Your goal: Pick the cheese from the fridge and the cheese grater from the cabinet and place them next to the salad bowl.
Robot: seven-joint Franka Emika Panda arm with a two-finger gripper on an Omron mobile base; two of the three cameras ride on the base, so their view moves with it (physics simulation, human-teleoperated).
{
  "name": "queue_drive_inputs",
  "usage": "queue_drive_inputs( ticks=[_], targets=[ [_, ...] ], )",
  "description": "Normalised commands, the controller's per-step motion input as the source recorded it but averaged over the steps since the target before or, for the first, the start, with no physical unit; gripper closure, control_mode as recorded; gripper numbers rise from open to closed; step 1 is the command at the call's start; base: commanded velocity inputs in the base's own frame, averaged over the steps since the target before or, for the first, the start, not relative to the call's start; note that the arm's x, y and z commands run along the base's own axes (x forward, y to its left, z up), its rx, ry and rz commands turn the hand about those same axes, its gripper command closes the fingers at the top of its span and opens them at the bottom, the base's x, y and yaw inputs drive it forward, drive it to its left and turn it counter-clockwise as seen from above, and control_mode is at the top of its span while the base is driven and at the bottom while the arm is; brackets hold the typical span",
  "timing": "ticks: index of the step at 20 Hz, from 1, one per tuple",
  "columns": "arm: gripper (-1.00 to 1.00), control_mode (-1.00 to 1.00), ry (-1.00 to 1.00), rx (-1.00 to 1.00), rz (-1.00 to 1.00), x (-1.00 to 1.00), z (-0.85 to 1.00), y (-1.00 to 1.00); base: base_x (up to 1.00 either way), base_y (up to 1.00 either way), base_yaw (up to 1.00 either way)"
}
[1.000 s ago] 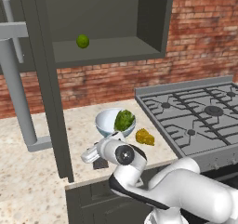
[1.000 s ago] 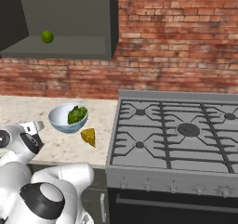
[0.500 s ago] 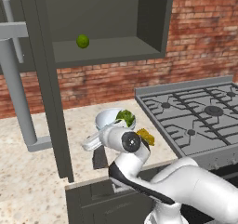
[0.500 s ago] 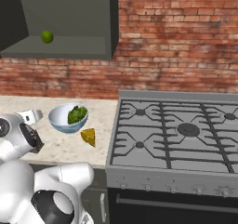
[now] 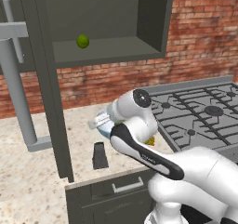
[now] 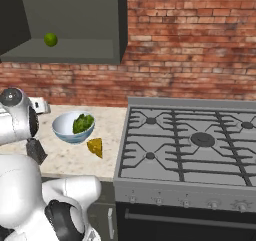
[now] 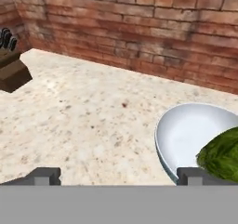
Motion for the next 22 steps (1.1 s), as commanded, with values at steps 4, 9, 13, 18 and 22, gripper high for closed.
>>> queue_drive_inputs(
  ticks=[4,9,13,18,22],
  targets=[
    [-1.0,-1.0,0.43,0.0,0.0,-0.04,0.35,-0.22,0.0,0.0,0.0],
    [-1.0,-1.0,-0.07,0.0,0.0,-0.64,0.13,-0.2,0.0,0.0,0.0],
    [-1.0,-1.0,-0.3,0.0,-0.05,-0.7,0.0,-0.3,0.0,0.0,0.0],
    [-1.0,-1.0,-0.28,0.0,-0.06,-0.73,0.17,-0.37,0.0,0.0,0.0],
    [-1.0,-1.0,-0.25,0.0,-0.12,-0.46,0.3,-0.39,0.0,0.0,0.0]
  ],
)
